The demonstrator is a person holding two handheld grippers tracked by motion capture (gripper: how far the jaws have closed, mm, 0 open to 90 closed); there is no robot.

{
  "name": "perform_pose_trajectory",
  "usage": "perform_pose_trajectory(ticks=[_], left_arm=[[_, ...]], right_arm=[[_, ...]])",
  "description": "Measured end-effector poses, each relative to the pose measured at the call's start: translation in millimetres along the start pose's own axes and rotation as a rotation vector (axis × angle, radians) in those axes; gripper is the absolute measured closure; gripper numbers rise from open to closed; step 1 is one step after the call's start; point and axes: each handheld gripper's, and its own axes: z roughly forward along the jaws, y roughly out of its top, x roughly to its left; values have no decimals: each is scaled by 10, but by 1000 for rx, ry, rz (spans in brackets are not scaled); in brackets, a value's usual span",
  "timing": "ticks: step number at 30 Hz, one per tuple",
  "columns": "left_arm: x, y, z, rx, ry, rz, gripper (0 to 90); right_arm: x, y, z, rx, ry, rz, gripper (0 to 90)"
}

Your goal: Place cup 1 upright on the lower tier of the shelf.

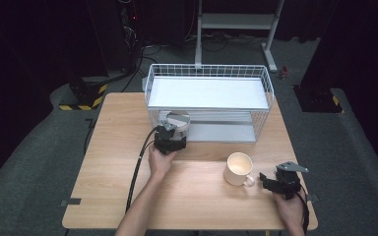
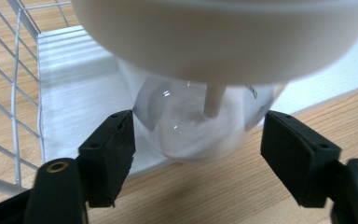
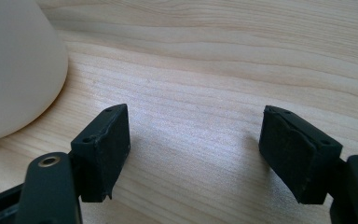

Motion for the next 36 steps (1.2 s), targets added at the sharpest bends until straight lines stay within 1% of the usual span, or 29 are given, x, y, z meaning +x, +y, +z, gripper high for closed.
perform_pose_trajectory(ticks=[2, 4, 9, 12, 14, 16, 18, 20, 21, 22, 23, 26, 30, 33, 34, 36], left_arm=[[4, 2, 0, -5, 1, 4, 324], [5, 8, 7, -11, 0, -4, 324], [21, 6, 51, -9, 3, -24, 331], [31, 7, 69, -10, 8, -20, 338], [35, 26, 86, 0, 9, -20, 338], [45, 66, 98, 7, 16, -8, 339], [44, 82, 104, 8, 15, -15, 340], [48, 104, 117, 7, 17, -12, 340], [50, 110, 126, 0, 19, -27, 348], [50, 110, 126, 0, 19, -27, 352], [60, 117, 145, 11, 16, -25, 352], [56, 128, 164, 17, 26, -17, 350], [67, 157, 193, 16, 37, -7, 353], [64, 174, 208, 20, 41, -7, 366], [60, 177, 215, 22, 30, -15, 366], [61, 185, 223, 23, 37, -15, 367]], right_arm=[[0, 0, 0, 0, 0, 0, 250], [0, 0, 0, 0, 0, 0, 250], [0, 0, 0, 0, 0, 0, 250], [0, 0, 0, 0, 0, 0, 250], [0, 0, 0, 0, 0, 0, 250], [0, 0, 0, 0, 0, 0, 250], [0, 0, 0, 0, 0, 0, 250], [0, 0, 0, 0, 0, 0, 250], [0, 0, 0, 0, 0, 0, 250], [0, 0, 0, 0, 0, 0, 250], [0, 0, 0, 0, 0, 0, 250], [0, 0, 0, 0, 0, 0, 250], [0, 0, 0, 0, 0, -1, 250], [0, 0, 0, 0, 0, 0, 250], [0, 0, 0, 0, 0, 0, 250], [0, 0, 0, 0, 0, 0, 250]])
